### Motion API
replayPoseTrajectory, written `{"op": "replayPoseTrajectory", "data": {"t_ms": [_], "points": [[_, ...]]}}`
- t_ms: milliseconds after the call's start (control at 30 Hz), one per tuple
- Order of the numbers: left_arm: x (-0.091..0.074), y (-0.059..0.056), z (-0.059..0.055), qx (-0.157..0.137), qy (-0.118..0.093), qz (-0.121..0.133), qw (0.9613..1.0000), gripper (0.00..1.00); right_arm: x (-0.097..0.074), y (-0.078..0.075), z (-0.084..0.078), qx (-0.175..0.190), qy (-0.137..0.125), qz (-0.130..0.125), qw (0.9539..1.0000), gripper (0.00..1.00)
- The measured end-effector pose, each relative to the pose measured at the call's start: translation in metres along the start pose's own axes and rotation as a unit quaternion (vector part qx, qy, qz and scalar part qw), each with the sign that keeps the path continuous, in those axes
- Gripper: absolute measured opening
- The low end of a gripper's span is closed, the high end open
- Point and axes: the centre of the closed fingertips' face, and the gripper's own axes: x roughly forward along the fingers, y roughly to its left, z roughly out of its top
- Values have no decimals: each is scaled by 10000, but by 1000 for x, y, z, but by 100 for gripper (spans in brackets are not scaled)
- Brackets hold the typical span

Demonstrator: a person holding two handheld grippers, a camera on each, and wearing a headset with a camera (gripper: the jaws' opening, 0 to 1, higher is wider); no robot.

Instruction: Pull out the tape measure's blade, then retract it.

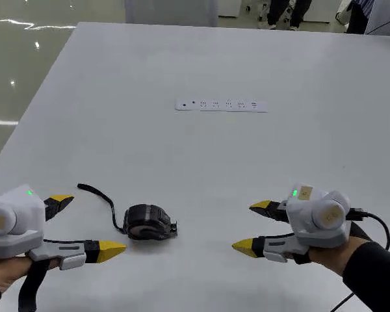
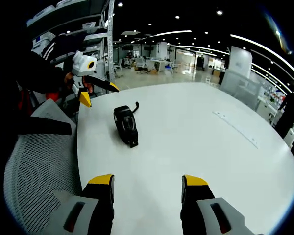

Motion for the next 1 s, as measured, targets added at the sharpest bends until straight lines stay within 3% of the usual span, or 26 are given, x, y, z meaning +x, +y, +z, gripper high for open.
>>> {"op": "replayPoseTrajectory", "data": {"t_ms": [167,267,433,600,800,1000], "points": [[-8,2,-14,22,216,-44,9998,99,-18,-10,-18,308,-53,-167,9994,65],[-13,1,-22,-17,316,-95,9995,99,-27,-16,-37,427,82,-251,9987,71],[-22,8,-28,2,351,-36,9994,99,-42,-25,-64,569,225,-382,9974,75],[-31,16,-33,21,433,12,9991,99,-59,-30,-75,776,175,-416,9960,86],[-41,22,-40,-49,561,11,9984,97,-77,-34,-87,644,305,-473,9963,99],[-45,25,-38,-64,472,70,9988,99,-91,-34,-87,850,240,-535,9947,99]]}}
